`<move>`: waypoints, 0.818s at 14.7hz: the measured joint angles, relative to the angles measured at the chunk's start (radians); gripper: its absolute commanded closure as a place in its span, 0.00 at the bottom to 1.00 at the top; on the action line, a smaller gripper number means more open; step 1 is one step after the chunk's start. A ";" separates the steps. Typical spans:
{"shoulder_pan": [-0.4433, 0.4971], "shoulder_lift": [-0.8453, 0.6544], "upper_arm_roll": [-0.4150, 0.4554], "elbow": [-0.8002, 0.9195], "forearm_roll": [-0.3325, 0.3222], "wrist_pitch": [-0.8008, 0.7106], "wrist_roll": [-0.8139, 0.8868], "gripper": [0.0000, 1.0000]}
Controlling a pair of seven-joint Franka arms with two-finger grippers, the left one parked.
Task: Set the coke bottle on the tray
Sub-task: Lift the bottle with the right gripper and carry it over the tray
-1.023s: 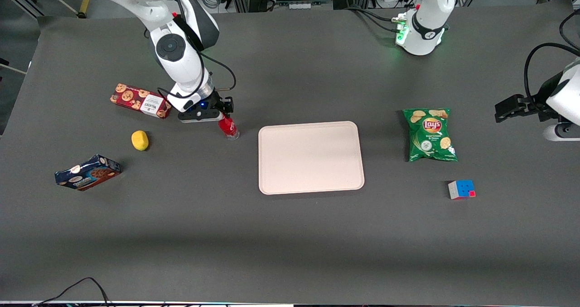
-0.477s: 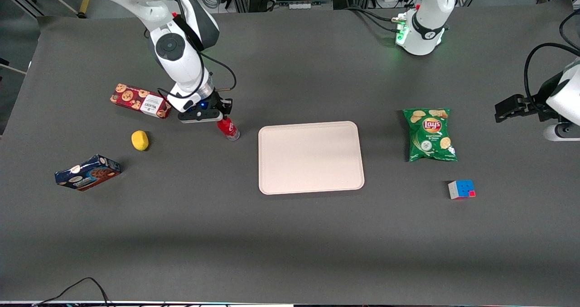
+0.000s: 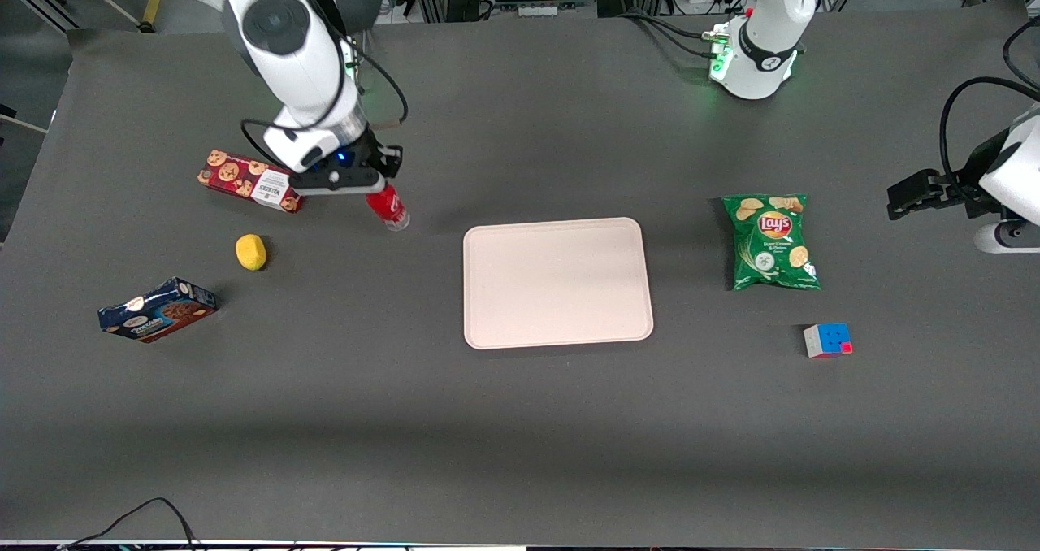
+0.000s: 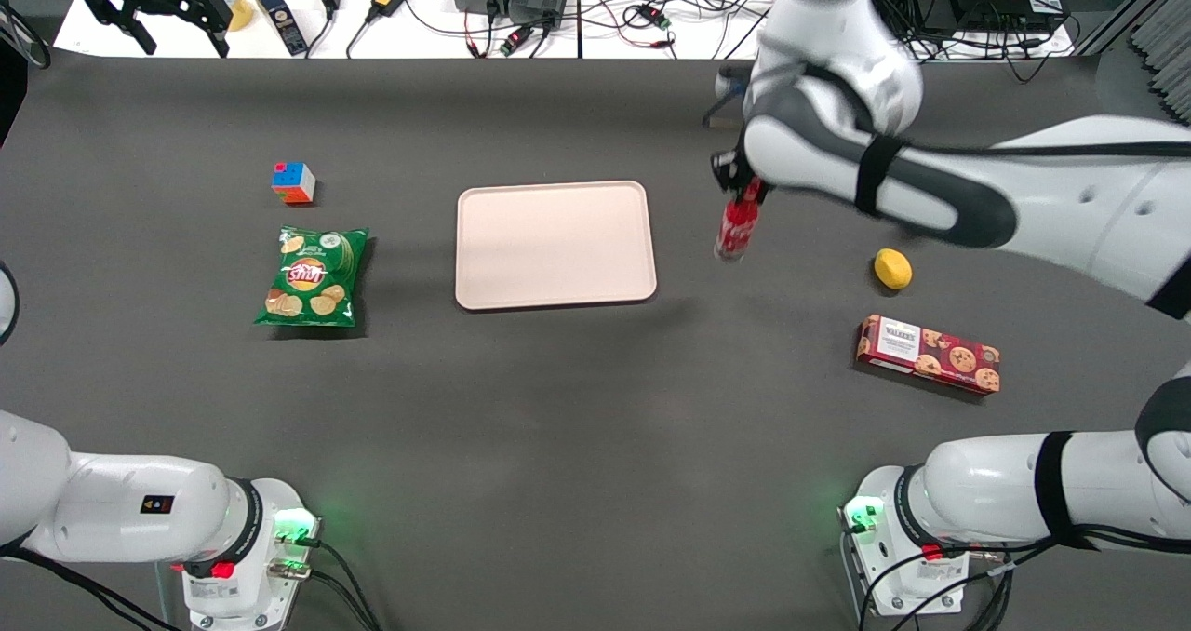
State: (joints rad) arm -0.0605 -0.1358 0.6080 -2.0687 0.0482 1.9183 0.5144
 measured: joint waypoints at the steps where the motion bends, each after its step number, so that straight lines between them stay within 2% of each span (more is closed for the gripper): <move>1: 0.000 -0.003 0.000 0.075 0.001 -0.071 0.000 1.00; 5: 0.000 0.029 -0.001 0.298 0.006 -0.207 0.003 1.00; 8: 0.021 0.161 0.003 0.453 0.003 -0.216 0.068 1.00; 9: 0.047 0.228 0.003 0.508 -0.022 -0.216 0.104 1.00; 12: 0.166 0.441 0.001 0.655 -0.155 -0.213 0.240 1.00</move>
State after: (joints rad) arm 0.1055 0.3048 0.6086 -1.4138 -0.1072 1.7058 0.7545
